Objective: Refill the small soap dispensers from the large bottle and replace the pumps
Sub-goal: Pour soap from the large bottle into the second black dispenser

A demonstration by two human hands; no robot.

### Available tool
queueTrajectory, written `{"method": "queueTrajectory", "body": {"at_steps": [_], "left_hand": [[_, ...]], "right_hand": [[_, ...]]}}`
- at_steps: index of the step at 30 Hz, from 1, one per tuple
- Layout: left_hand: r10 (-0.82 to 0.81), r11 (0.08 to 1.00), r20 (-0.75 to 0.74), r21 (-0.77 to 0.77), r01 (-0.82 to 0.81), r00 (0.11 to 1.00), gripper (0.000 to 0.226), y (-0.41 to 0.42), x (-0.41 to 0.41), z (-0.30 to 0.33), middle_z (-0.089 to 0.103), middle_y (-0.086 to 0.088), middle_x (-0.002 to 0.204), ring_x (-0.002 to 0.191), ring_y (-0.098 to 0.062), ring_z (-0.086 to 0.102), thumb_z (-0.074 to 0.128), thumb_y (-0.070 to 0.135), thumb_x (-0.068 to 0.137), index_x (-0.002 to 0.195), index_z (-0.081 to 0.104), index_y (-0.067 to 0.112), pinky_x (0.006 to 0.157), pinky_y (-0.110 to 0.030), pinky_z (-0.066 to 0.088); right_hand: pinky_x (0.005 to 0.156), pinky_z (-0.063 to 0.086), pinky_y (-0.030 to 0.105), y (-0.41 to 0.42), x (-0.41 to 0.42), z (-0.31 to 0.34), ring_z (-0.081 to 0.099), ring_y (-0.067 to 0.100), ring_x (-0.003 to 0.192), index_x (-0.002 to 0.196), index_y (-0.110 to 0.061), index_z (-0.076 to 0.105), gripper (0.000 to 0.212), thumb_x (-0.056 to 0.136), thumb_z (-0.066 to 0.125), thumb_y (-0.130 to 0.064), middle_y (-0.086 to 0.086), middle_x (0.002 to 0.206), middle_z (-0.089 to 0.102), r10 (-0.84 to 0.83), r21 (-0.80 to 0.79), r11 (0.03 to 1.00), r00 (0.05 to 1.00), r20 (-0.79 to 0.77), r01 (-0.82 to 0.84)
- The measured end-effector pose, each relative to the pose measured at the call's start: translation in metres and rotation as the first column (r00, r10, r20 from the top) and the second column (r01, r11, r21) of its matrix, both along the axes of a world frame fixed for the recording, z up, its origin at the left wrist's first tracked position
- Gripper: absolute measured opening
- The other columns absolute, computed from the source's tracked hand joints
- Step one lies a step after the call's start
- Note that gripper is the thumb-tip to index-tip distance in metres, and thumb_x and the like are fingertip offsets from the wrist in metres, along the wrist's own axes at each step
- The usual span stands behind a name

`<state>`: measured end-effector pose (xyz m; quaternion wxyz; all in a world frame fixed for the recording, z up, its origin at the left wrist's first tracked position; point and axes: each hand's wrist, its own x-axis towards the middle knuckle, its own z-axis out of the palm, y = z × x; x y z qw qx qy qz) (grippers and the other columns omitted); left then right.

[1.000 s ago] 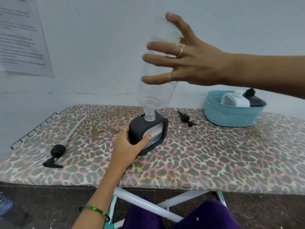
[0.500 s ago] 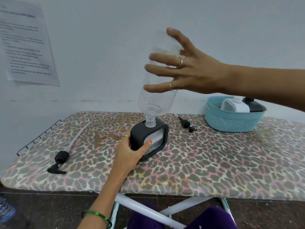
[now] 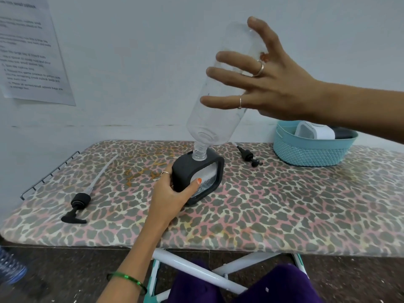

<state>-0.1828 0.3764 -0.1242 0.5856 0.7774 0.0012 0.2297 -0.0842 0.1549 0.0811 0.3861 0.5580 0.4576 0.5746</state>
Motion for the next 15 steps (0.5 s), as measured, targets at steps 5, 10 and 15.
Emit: {"method": "queueTrajectory", "body": {"at_steps": [5,10,15], "left_hand": [[-0.001,1.0,0.007,0.005,0.001,1.0,0.048,-0.001,0.0,0.0,0.065,0.014,0.113,0.1,0.002,0.062,0.076,0.021,0.08,0.122,0.054,0.028,0.082,-0.018,0.054],[0.016,1.0,0.009,0.015,-0.017,1.0,0.05,-0.001,0.001,-0.002,0.062,0.019,0.111,0.097,0.011,0.06,0.076,0.021,0.079,0.121,0.052,0.031,0.075,-0.007,0.049],[0.021,1.0,0.005,0.021,-0.022,1.0,0.053,-0.001,0.001,-0.002,0.062,0.015,0.111,0.095,0.011,0.06,0.074,0.024,0.078,0.125,0.052,0.026,0.071,-0.007,0.051]], "right_hand": [[0.102,0.023,0.07,-0.007,-0.005,-0.028,0.044,0.034,0.127,0.146,-0.033,0.03,0.081,0.075,0.063,-0.013,0.011,0.137,0.049,-0.087,0.163,0.975,0.935,-0.343,0.15],[0.106,0.022,0.064,-0.02,-0.018,-0.081,0.042,0.028,0.127,0.144,-0.035,0.029,0.09,0.066,0.075,-0.035,0.001,0.138,0.047,0.095,0.441,0.777,0.609,-0.788,0.449],[0.087,0.035,0.003,-0.044,-0.034,-0.136,0.05,0.01,0.106,0.14,-0.023,0.033,0.094,0.065,0.086,-0.041,-0.009,0.122,0.048,0.612,0.6,0.444,0.264,-0.746,0.666]]}}
